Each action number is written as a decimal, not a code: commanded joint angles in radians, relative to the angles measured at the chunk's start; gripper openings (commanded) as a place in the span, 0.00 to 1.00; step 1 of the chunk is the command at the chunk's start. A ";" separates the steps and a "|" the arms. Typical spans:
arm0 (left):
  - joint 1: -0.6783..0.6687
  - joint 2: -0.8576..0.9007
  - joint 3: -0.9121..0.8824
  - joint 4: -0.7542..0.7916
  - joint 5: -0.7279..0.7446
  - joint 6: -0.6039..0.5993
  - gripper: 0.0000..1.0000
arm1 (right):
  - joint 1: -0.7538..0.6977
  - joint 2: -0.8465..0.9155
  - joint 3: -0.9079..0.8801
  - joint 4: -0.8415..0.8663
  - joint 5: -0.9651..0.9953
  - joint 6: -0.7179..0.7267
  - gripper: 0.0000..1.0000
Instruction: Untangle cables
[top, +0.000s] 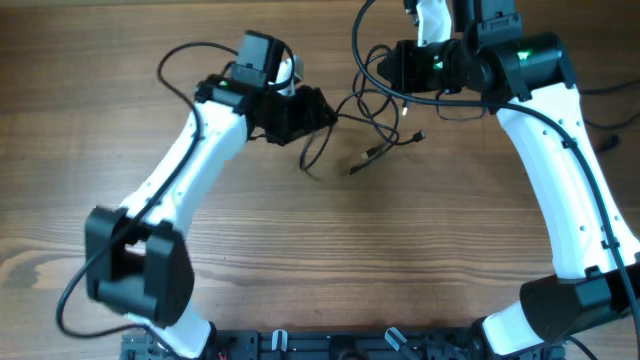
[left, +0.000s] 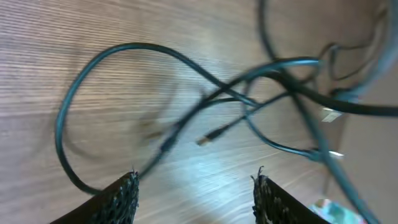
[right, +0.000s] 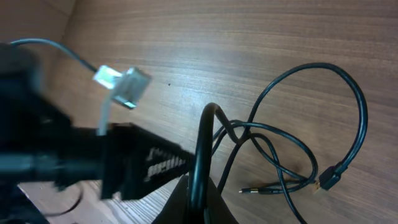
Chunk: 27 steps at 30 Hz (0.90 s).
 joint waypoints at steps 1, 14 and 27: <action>-0.005 0.059 0.001 -0.009 -0.027 0.103 0.62 | -0.004 -0.002 0.018 0.000 -0.024 -0.005 0.04; -0.076 0.336 0.001 0.038 -0.299 0.031 0.04 | -0.029 -0.006 0.072 -0.056 -0.041 -0.006 0.04; -0.076 0.340 0.001 0.030 -0.452 -0.012 0.04 | -0.552 -0.129 0.507 -0.114 -0.087 0.063 0.04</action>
